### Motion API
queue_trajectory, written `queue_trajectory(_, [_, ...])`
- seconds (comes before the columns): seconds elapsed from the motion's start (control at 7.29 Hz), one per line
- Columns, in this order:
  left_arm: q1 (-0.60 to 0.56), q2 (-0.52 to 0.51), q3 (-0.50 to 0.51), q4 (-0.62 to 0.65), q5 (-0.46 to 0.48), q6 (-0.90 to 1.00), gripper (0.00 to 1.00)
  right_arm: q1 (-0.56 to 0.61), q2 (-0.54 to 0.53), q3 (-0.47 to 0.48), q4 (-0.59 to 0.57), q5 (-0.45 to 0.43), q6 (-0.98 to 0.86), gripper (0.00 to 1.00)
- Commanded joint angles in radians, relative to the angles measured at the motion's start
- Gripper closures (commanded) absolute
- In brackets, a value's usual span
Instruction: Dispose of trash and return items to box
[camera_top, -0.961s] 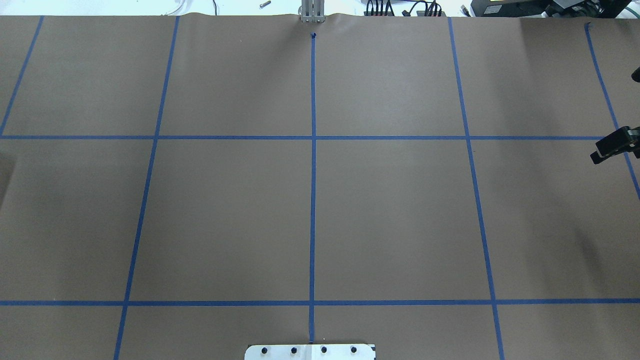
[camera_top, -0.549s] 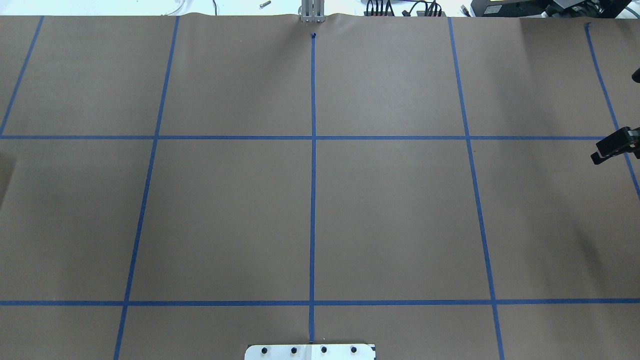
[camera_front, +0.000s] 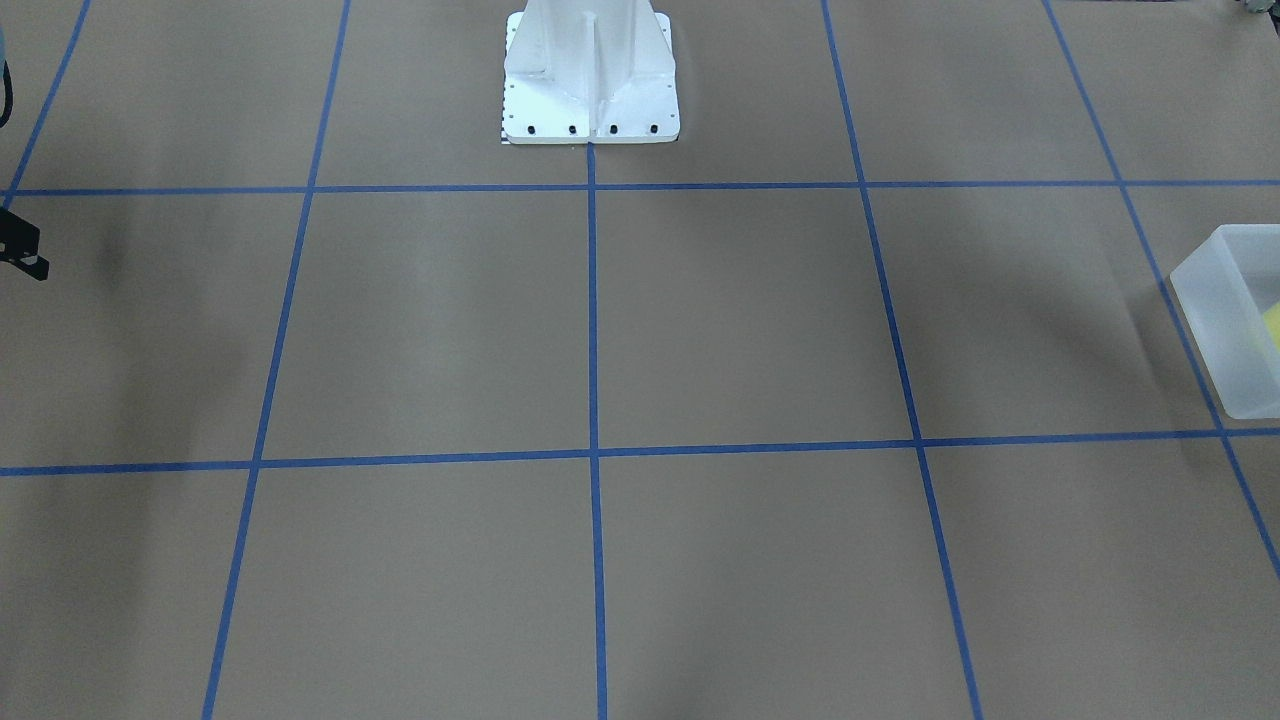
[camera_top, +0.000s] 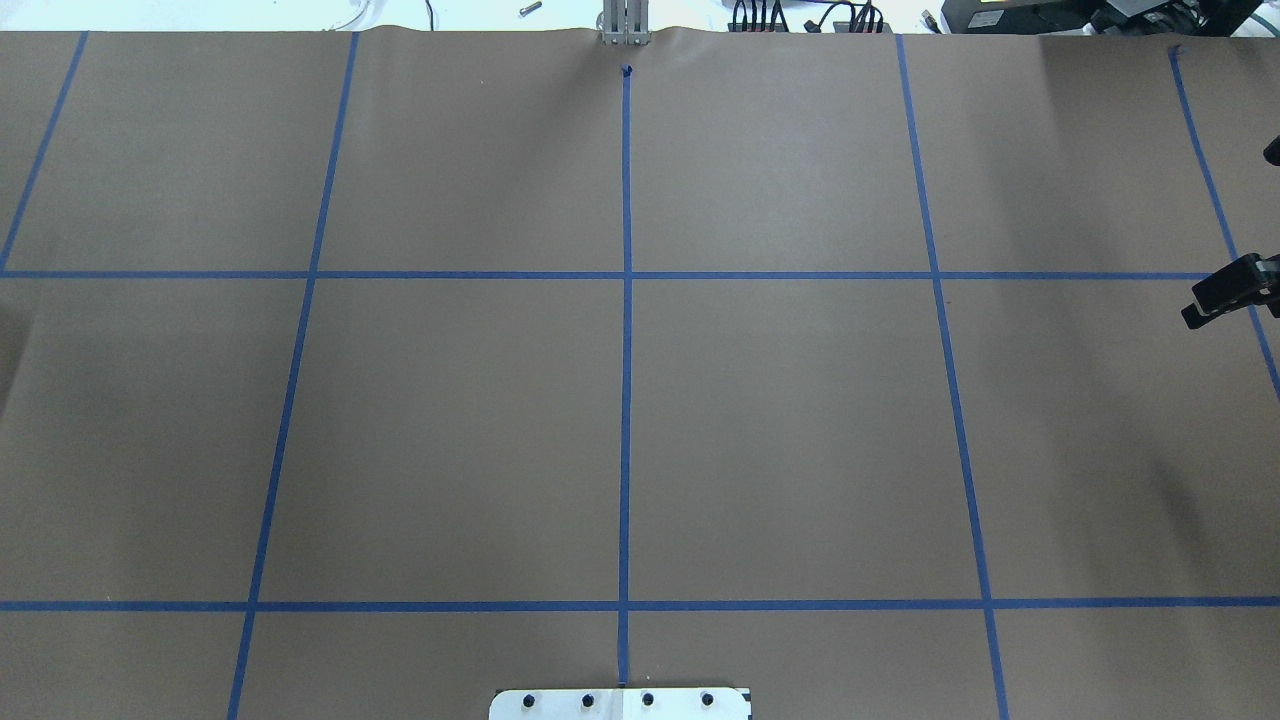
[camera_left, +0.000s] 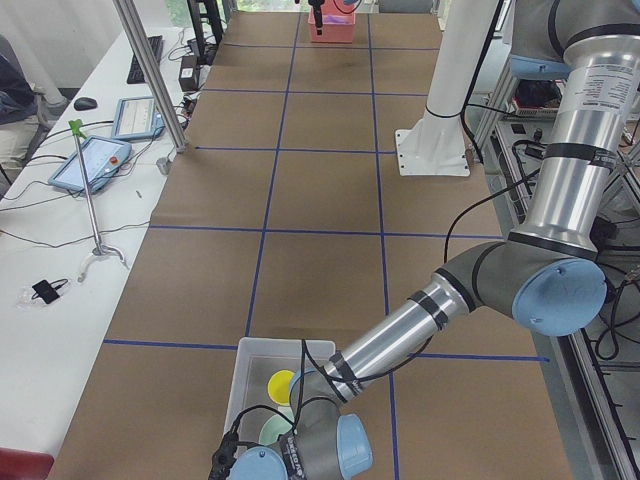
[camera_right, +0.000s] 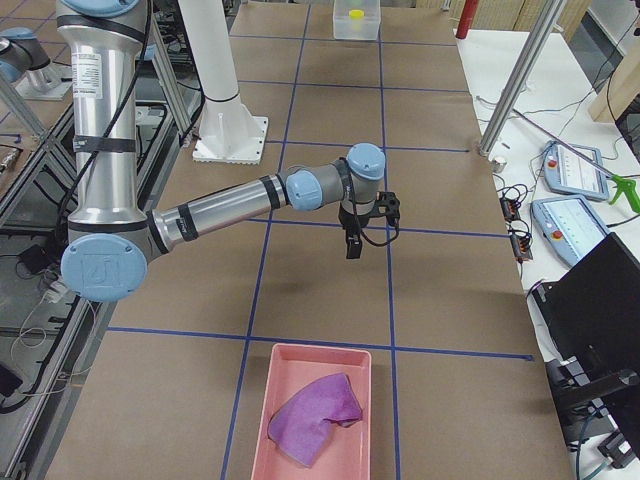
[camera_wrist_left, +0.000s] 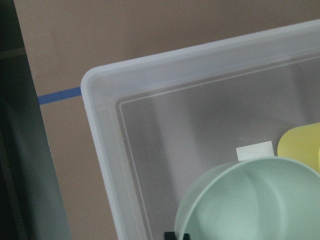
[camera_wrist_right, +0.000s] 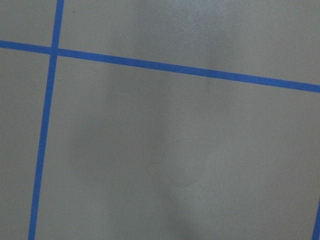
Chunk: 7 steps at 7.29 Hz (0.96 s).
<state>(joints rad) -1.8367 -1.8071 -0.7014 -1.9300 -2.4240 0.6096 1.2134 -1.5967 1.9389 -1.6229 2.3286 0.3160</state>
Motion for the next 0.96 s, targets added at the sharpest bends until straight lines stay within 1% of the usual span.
queue_trajectory(0.0, [0.002,-0.003,0.008,0.002,0.000,-0.002,0.86,0.000,0.001,-0.002,0.000,0.000,0.000,0.00])
queue_trajectory(0.14, [0.002,-0.009,0.008,-0.003,-0.001,-0.014,0.38,0.000,0.001,0.000,0.000,0.000,0.000,0.00])
queue_trajectory(0.27, [0.002,-0.011,0.004,-0.009,-0.001,-0.013,0.03,-0.002,0.001,-0.002,0.000,0.000,0.000,0.00])
queue_trajectory(0.55, [0.002,-0.027,-0.007,0.003,-0.009,-0.013,0.02,0.000,0.006,-0.002,0.000,0.000,0.000,0.00])
queue_trajectory(0.69, [-0.004,-0.034,-0.054,0.058,-0.033,-0.014,0.02,0.000,0.007,-0.002,0.000,0.000,0.000,0.00])
queue_trajectory(0.82, [-0.004,-0.032,-0.214,0.215,-0.036,-0.022,0.02,0.000,0.007,0.003,0.000,0.000,-0.002,0.00])
